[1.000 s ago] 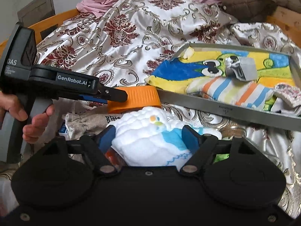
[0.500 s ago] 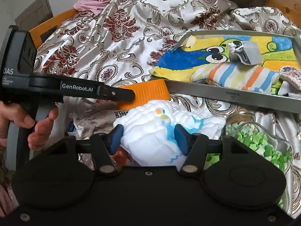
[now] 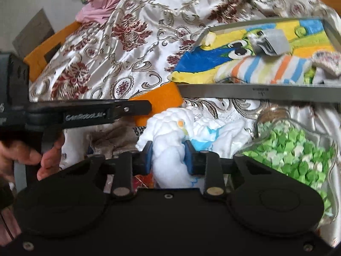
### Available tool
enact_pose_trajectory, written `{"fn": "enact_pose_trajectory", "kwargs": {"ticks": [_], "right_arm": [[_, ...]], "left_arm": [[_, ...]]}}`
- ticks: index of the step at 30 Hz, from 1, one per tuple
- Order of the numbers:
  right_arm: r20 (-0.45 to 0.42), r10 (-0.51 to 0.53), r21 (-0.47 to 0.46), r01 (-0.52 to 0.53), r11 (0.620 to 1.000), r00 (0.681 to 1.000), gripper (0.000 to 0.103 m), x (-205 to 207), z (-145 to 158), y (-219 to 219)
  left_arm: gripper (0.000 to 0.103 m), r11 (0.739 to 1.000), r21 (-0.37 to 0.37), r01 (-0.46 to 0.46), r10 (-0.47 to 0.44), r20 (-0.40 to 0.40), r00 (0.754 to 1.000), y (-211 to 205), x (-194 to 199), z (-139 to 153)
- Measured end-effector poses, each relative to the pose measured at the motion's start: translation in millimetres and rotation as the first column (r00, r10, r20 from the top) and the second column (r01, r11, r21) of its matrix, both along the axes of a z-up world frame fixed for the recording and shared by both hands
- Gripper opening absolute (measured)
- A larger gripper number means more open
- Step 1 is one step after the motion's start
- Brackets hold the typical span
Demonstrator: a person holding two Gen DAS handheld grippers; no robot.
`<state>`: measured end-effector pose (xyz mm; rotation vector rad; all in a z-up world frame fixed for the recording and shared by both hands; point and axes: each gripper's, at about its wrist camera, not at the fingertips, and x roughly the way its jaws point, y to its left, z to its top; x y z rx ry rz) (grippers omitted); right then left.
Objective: Organize soft objects
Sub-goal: 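Close the left tool on the orange piece while the right tool grasps the white towel, then carry the orange piece with the left tool while the right tool carries the towel to the tray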
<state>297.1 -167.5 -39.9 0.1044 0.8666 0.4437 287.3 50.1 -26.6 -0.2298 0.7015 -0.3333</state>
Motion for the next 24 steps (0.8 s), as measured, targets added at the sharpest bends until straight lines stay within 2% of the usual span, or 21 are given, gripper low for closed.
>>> {"fn": "enact_pose_trajectory", "kwargs": {"ticks": [4,9,24], "right_arm": [[-0.010,-0.036,0.038,0.037,0.999,0.999,0.013,-1.6,0.8,-11.3],[-0.018,-0.075,0.114,0.076,0.991,0.997,0.011,-1.8,7.0,-27.7],[0.105,-0.170,0.278,0.135,0.951,0.980,0.010,-11.8,63.9,-72.2]], "left_arm": [[0.015,1.000,-0.017,0.004,-0.003,0.012,1.000,-1.8,-6.1,6.8],[0.014,1.000,0.006,0.007,-0.008,0.050,0.999,-8.7,-17.1,17.3],[0.014,1.000,-0.018,-0.009,0.012,0.162,0.987,-17.0,-43.9,49.9]]}}
